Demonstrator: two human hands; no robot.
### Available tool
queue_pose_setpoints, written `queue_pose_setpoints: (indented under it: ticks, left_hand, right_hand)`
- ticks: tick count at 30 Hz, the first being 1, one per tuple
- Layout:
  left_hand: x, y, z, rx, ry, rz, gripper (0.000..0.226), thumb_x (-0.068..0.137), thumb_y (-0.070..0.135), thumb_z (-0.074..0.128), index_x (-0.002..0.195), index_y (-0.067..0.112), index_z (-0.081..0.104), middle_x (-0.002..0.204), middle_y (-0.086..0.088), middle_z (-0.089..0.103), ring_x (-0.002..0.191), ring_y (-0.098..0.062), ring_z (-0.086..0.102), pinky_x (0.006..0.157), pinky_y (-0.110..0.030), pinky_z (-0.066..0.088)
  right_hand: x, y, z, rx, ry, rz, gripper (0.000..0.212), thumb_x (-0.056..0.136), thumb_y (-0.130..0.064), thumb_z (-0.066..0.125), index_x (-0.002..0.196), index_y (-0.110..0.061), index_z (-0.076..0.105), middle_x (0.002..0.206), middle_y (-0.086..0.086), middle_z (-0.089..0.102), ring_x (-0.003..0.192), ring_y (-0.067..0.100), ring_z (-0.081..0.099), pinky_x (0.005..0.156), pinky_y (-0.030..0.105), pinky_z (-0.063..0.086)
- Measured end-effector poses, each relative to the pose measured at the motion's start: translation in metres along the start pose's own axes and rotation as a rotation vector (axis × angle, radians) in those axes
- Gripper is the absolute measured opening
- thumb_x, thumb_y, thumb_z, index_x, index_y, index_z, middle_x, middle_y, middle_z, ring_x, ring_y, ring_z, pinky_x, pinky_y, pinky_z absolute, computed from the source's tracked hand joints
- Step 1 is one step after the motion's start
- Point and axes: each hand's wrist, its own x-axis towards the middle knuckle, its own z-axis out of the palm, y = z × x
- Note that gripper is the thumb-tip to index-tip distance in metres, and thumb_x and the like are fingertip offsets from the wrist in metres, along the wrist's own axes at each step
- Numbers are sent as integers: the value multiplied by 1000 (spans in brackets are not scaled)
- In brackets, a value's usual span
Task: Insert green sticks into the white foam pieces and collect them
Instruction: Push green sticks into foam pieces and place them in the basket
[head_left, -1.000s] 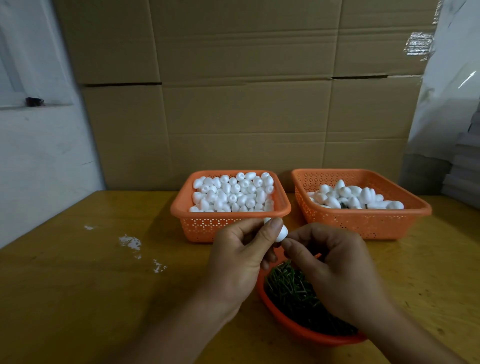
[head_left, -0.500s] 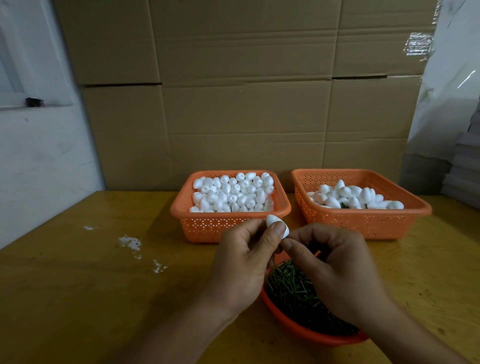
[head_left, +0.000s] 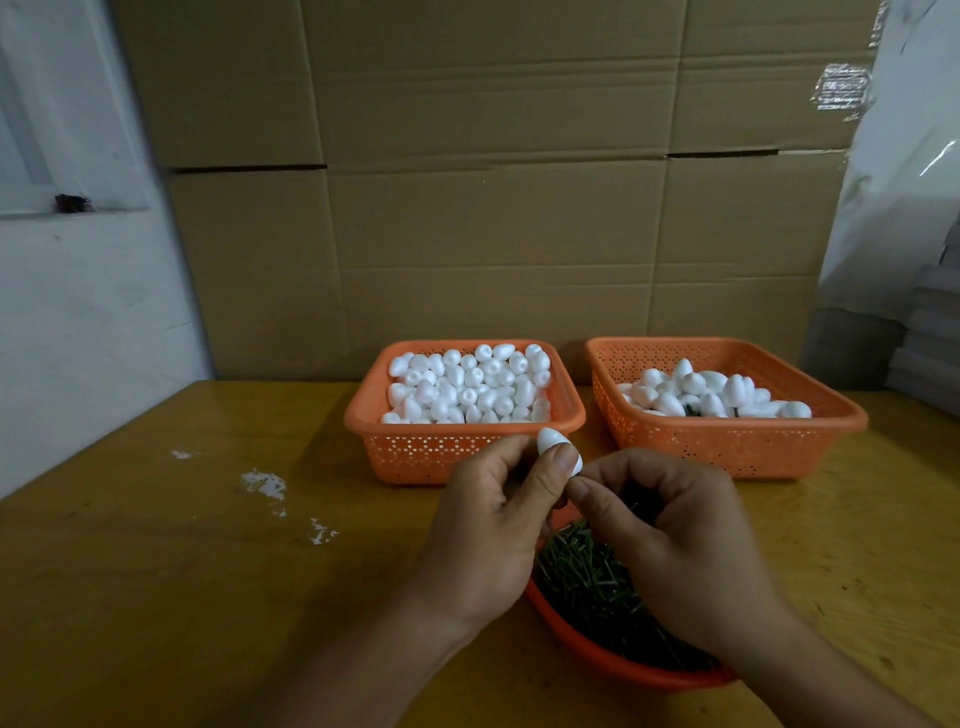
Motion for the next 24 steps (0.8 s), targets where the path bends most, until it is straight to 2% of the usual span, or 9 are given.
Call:
queue_pose_setpoints:
  ticks: [3,7,10,12,15,19,22,24]
  left_hand:
    - [0,0,1,-54,4,-13,25,95,43,61,75,30,67,62,10,56,59,-8,52,56,-18,44]
    - [1,-1,0,-87,1,-17,24,94,43,63,76,28,70,61,6,56,58,-9,52,55,-20,44]
    - [1,-2,-1,-89,1,-28,24,90,47,64,81,27,71,63,5,58,58,-7,54,56,-17,45]
    - [1,-4,-1,-97,0,-51,23,89,47,65,90,25,73,66,4,60,59,-8,55,55,-16,45]
    - [0,-7,1,-86,-6,-70,24,85,45,68,92,22,72,69,4,62,60,-10,57,56,-16,45]
    - [-3,-9,4,-73,-27,-78,18,85,41,69,88,24,72,68,5,62,60,-10,58,57,-17,47]
    - [-4,-10,6,-63,-46,-78,13,88,38,68,86,25,71,67,6,61,60,-10,58,56,-17,46]
    - [-5,-9,7,-59,-60,-80,14,87,39,67,86,25,71,67,7,61,60,-9,58,57,-16,46]
  right_hand:
    - [0,0,-1,26,-7,-1,10,91,-32,65,85,-30,72,66,-19,70,52,1,61,51,9,43]
    - [0,2,-1,43,25,44,13,89,-38,66,82,-30,73,66,-9,71,51,11,61,48,22,48]
    - [1,2,-4,29,47,67,14,87,-36,67,79,-27,73,67,-5,71,53,8,61,49,16,45]
    - [4,4,-8,-7,85,109,12,85,-36,68,79,-27,73,67,0,71,53,13,63,48,20,47]
    - [11,16,-22,-34,176,205,7,86,-22,74,79,-23,74,69,4,72,58,21,65,52,30,53]
    - [22,45,-54,-90,350,296,12,85,-12,77,81,-23,75,72,-5,75,56,9,67,55,26,55]
    - [25,71,-78,-145,467,351,17,85,-8,77,83,-25,74,68,-7,73,58,10,68,60,27,54]
    - [26,86,-91,-226,529,369,22,87,-9,76,83,-30,71,75,-10,71,66,10,67,64,29,54]
